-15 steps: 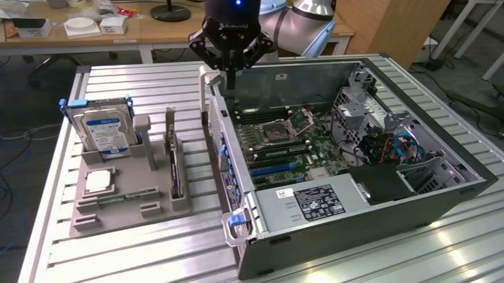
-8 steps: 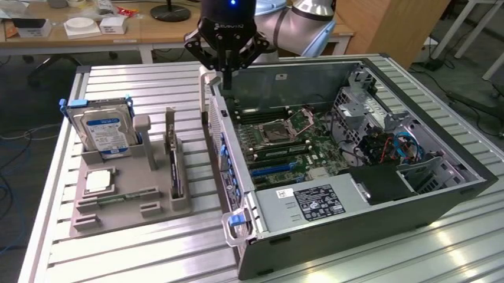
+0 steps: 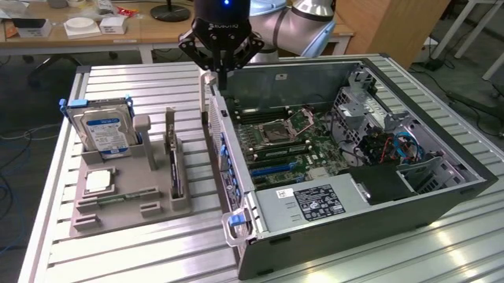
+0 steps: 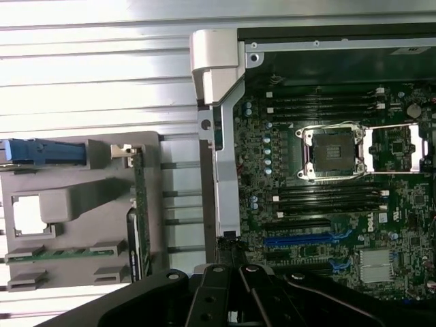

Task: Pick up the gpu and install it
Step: 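Reach for the gpu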

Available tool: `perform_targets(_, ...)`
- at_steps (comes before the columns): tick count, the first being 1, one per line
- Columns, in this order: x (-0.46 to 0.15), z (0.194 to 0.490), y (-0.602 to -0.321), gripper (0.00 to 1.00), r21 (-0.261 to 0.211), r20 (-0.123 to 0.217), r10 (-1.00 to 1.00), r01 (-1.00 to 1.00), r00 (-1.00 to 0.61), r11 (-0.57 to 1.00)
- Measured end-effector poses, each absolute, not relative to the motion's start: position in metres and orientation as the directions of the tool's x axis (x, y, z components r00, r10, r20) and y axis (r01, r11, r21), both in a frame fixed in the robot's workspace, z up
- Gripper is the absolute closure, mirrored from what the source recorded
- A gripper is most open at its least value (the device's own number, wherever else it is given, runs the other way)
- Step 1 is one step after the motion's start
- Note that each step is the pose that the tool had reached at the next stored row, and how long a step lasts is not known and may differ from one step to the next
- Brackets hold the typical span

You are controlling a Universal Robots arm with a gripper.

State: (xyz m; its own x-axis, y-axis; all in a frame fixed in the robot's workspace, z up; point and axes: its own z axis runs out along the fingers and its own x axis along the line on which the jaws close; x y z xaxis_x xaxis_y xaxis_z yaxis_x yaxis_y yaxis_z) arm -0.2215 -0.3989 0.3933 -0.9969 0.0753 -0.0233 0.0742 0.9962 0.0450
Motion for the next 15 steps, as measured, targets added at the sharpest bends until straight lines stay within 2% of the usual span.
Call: perform_targets(15,-0.239,0.393,-0.399,0.9,0.045,-0.023,0.075,0.074,-0.997,0.996)
